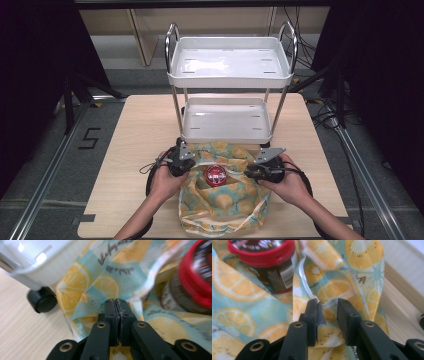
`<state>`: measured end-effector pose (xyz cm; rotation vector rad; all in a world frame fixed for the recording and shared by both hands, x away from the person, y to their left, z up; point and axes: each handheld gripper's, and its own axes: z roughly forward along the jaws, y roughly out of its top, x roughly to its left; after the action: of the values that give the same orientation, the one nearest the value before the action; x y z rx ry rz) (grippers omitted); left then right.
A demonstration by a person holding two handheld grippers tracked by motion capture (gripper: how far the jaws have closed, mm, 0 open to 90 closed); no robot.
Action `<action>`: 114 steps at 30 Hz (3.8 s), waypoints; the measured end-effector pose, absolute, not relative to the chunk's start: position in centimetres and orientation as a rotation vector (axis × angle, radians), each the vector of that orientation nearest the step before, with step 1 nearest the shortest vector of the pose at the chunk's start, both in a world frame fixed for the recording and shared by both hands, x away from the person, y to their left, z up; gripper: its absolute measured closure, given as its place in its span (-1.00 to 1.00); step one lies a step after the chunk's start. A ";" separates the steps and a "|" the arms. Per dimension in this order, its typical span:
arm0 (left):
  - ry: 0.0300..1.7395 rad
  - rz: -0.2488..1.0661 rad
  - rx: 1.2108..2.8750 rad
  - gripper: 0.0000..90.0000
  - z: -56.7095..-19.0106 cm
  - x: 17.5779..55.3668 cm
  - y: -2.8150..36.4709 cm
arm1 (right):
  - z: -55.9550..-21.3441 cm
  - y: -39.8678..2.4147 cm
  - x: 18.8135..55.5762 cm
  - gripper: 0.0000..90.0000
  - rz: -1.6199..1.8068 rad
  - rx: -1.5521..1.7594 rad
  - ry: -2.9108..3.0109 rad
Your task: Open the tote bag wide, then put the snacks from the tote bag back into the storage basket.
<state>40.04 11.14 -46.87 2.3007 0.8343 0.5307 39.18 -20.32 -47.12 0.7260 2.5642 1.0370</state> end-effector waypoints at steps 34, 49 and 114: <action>0.683 0.378 2.280 0.71 -45.8 33.0 9.1 | -44.5 -18.2 35.8 0.90 1.235 0.669 2.646; 0.667 0.303 2.364 0.71 -47.7 32.9 8.3 | -47.3 -16.7 35.3 0.84 1.094 0.677 2.843; 0.827 0.381 2.030 -0.20 -45.3 33.9 8.6 | -43.6 -24.8 39.1 -0.23 1.367 0.945 2.230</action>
<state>33.93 8.55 -45.31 2.0302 0.8274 0.3807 39.06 -24.81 -43.55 0.9453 2.2300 1.3671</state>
